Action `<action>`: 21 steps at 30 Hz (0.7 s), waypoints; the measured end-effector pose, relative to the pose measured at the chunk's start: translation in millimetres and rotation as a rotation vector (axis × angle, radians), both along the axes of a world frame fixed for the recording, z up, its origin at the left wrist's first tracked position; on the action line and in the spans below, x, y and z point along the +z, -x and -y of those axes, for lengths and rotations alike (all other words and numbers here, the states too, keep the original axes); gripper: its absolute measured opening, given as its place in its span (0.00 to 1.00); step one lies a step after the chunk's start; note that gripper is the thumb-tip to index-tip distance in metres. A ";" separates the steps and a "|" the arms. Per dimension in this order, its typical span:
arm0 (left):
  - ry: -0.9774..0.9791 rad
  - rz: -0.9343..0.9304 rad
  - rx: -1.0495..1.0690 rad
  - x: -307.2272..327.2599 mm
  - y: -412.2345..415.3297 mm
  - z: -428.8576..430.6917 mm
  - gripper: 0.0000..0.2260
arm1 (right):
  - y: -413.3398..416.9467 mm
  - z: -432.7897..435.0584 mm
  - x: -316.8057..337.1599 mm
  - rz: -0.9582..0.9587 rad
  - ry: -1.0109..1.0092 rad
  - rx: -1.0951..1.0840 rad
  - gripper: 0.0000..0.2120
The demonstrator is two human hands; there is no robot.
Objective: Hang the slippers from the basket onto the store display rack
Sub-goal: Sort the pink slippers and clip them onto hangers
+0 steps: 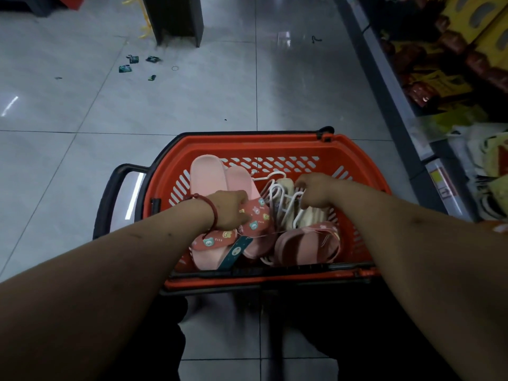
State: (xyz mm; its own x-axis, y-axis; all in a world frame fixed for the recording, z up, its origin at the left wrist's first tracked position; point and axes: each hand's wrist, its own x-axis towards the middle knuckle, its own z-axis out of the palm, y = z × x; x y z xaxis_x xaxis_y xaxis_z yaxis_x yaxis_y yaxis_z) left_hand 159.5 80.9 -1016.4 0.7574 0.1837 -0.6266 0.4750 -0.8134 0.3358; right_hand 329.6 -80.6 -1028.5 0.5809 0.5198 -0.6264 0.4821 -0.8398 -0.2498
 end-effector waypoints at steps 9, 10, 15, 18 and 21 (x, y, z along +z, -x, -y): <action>0.103 0.140 0.235 22.5 11.3 -31.2 0.12 | 8.6 -3.3 8.1 -0.166 0.070 0.017 0.18; 0.129 0.166 0.278 24.1 14.7 -34.0 0.12 | 12.6 -5.6 11.3 -0.182 0.066 0.026 0.12; 0.218 0.249 0.398 34.5 31.9 -32.8 0.10 | 26.4 -14.8 30.4 -0.101 -0.062 0.019 0.09; 0.230 0.307 0.489 39.4 35.3 -21.7 0.09 | 28.0 -16.1 45.9 0.090 -0.190 -0.073 0.12; 0.247 0.382 0.581 44.6 31.4 -7.5 0.09 | 24.7 -10.5 57.3 0.261 -0.428 -0.341 0.12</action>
